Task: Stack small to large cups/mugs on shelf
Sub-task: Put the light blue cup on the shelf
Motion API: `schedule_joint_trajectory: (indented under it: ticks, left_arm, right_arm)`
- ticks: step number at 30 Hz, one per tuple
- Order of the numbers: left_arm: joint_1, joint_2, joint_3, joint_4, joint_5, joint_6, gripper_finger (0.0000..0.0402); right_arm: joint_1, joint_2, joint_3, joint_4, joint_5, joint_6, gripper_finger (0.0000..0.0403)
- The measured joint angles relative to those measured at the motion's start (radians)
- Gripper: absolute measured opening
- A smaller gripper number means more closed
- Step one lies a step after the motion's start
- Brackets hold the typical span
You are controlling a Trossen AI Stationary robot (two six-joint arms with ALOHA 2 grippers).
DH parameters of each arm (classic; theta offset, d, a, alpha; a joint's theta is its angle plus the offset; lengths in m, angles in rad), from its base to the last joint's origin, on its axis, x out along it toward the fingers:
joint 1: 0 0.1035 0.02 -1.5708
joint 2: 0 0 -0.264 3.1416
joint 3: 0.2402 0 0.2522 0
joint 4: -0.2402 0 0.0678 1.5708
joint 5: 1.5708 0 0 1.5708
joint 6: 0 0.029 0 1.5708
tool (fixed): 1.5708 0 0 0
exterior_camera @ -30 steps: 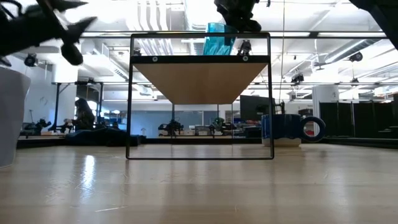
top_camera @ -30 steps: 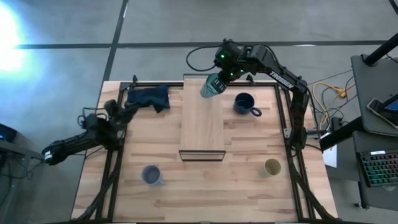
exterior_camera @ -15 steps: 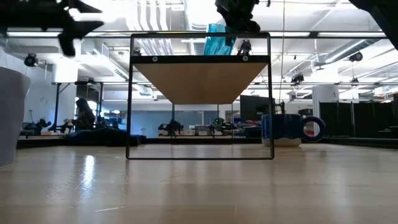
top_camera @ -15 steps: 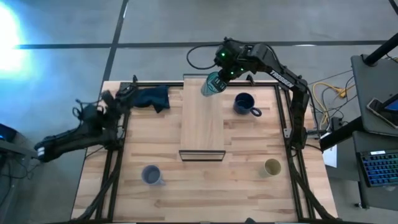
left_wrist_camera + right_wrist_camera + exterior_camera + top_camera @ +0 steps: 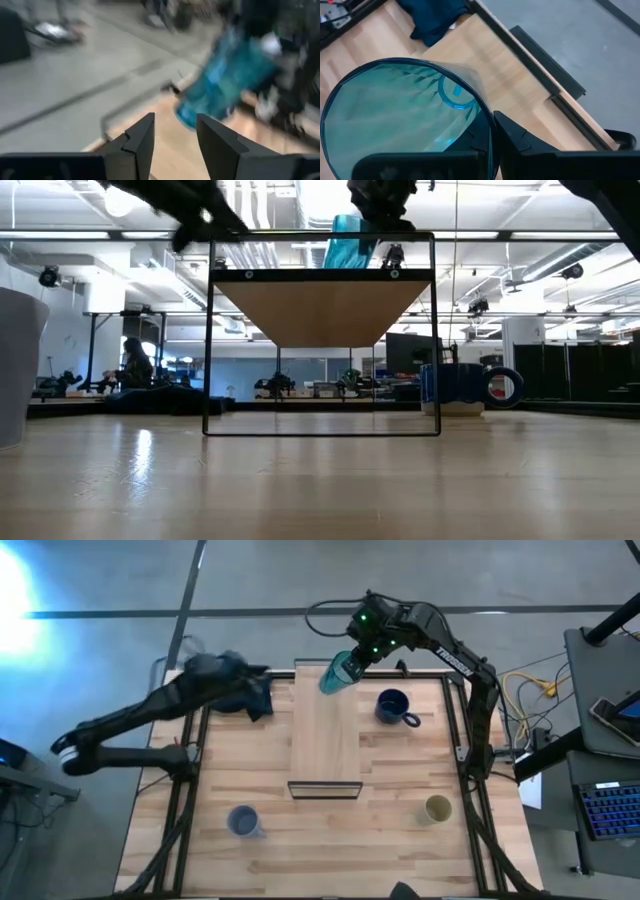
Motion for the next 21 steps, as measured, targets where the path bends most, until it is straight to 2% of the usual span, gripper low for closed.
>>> schedule_joint_trajectory:
  ticks: [3, 8, 15, 21]
  left_arm:
    - [0.104, 0.110, 0.072, 0.019, 0.076, 0.028, 0.0130]
    - [0.239, 0.245, 0.167, 0.018, 0.288, 0.049, 0.0130]
    - [0.281, 0.354, 0.215, 0.014, 0.461, 0.074, 0.0130]
    - [0.281, 0.365, 0.214, 0.009, 0.505, 0.084, 0.0130]
  right_arm:
    - [-0.021, 0.000, -0.001, 0.004, -0.011, 0.000, 0.0013]
    - [-0.053, 0.013, 0.000, 0.019, -0.075, 0.024, 0.0013]
    - [-0.052, 0.100, 0.002, 0.045, -0.129, 0.034, 0.0013]
    - [-0.048, 0.098, 0.002, 0.074, -0.124, 0.049, 0.0013]
